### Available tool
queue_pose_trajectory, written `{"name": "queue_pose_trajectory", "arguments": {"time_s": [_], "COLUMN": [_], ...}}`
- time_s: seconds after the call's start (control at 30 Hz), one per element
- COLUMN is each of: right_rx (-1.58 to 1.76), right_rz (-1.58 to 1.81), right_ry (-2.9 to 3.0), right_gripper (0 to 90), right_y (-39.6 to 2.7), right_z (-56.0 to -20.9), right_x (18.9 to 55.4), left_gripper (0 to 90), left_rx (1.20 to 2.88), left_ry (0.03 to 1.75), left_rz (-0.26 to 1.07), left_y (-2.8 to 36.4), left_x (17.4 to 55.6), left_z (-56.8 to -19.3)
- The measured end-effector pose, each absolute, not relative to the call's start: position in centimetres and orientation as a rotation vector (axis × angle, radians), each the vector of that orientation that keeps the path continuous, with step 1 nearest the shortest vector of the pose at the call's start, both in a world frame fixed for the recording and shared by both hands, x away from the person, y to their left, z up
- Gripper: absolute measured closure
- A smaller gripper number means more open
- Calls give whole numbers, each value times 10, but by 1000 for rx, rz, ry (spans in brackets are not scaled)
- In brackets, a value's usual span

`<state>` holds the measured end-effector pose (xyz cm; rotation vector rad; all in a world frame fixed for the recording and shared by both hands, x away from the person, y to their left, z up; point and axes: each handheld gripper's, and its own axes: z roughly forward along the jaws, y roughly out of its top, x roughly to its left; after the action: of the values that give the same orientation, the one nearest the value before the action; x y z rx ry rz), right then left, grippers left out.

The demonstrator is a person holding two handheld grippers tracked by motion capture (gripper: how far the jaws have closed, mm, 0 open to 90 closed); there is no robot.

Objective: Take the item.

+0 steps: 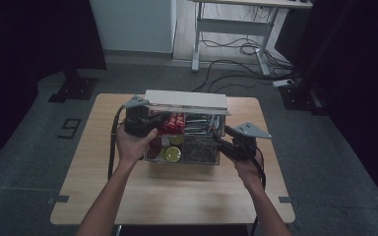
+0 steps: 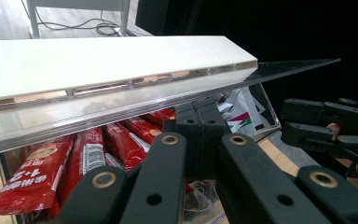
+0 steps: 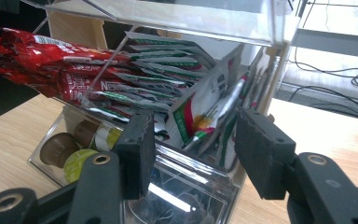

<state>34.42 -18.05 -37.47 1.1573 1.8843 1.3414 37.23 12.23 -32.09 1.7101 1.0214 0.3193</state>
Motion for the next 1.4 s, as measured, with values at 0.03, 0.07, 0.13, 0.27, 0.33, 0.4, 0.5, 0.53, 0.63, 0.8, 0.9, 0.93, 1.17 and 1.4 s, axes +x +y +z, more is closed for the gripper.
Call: {"name": "queue_pose_trajectory", "arguments": {"time_s": [0.03, 0.07, 0.13, 0.27, 0.33, 0.4, 0.5, 0.53, 0.63, 0.8, 0.9, 0.93, 1.17, 1.4], "right_rx": [1154, 1154, 1155, 1149, 1148, 1147, 1148, 1149, 1151, 1167, 1174, 1178, 1190, 1202], "right_rz": [1342, 1342, 1347, 1333, 1329, 1321, 1316, 1314, 1307, 1284, 1277, 1267, 1247, 1227], "right_ry": [1886, 1886, 1889, 1895, 1899, 1906, 1919, 1921, 1922, 1916, 1913, 1907, 1905, 1909], "right_gripper": [482, 482, 490, 505, 509, 528, 548, 553, 571, 582, 589, 599, 636, 673], "right_y": [-179, -179, -175, -171, -170, -167, -164, -163, -160, -157, -156, -155, -154, -152], "right_z": [-375, -375, -373, -371, -371, -371, -371, -372, -372, -372, -371, -371, -373, -376], "right_x": [345, 345, 346, 349, 350, 353, 358, 359, 363, 369, 372, 373, 378, 382], "left_gripper": [900, 900, 900, 900, 900, 900, 900, 900, 900, 900, 900, 900, 900, 900], "left_rx": [1711, 1711, 1711, 1712, 1713, 1713, 1714, 1714, 1714, 1716, 1717, 1715, 1713, 1713], "left_ry": [1021, 1021, 1022, 1022, 1022, 1021, 1020, 1021, 1019, 1021, 1020, 1021, 1020, 1020], "left_rz": [318, 318, 320, 329, 331, 330, 328, 329, 329, 344, 347, 348, 346, 344], "left_y": [122, 122, 122, 122, 122, 122, 122, 122, 122, 123, 123, 123, 123, 122], "left_x": [372, 372, 372, 372, 372, 372, 372, 372, 372, 371, 370, 370, 370, 371], "left_z": [-321, -321, -321, -321, -321, -321, -321, -320, -320, -319, -319, -319, -319, -320]}}
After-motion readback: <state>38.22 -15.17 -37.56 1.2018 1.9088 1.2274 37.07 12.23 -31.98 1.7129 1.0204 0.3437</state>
